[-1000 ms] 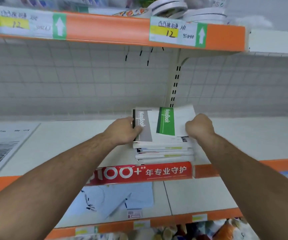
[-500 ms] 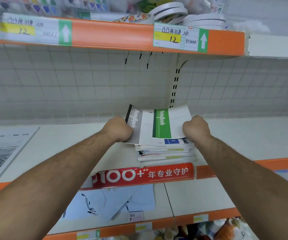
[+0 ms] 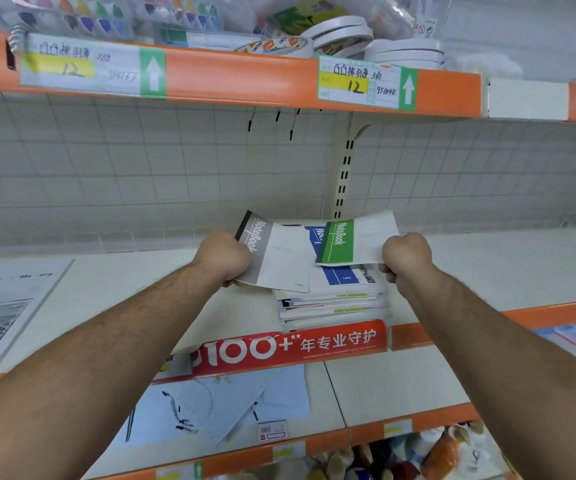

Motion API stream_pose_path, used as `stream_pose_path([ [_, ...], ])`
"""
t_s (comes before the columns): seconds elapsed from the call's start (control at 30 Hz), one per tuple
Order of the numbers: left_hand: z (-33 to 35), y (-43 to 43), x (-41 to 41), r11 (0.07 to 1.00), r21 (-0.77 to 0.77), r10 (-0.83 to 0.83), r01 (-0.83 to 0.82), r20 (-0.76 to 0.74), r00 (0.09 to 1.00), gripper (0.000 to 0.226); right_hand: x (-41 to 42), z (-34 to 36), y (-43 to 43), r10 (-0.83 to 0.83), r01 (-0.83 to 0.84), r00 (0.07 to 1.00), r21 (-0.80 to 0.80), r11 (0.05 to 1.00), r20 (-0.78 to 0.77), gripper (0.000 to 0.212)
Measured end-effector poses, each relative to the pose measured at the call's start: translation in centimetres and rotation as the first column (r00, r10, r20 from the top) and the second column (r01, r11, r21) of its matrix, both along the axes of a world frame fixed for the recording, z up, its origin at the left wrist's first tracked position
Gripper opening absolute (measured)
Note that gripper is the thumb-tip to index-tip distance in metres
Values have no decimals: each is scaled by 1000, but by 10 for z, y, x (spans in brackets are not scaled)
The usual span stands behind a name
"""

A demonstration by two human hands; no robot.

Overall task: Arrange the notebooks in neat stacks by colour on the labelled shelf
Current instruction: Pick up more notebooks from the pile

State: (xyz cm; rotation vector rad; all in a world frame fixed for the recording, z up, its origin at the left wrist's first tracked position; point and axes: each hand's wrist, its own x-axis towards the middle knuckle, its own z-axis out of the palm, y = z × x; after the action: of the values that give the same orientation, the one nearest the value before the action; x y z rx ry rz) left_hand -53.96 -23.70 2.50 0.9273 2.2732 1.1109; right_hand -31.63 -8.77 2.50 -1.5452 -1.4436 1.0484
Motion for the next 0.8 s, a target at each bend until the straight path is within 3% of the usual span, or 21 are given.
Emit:
stream_pose_path([
  [0.13,-2,1,4,999,41,-14,10,109,994,21,-4,7,-20,26,-32,983,-33,999,-181,22],
  [0.33,-4,-11,4,996,39,-81,75,184,980,20,-21,8,-55,151,-157,986,-71,985,-77,21],
  [0.6,-10,-45,-14,994,54,-103,91,270,957,23,-40,7,-97,121,-123,992,-70,990,-26,19],
  [0.8,-18,-77,-38,997,69,-54,35,295,954,22,-71,-2,-126,139,-145,988,-83,986,-72,16],
])
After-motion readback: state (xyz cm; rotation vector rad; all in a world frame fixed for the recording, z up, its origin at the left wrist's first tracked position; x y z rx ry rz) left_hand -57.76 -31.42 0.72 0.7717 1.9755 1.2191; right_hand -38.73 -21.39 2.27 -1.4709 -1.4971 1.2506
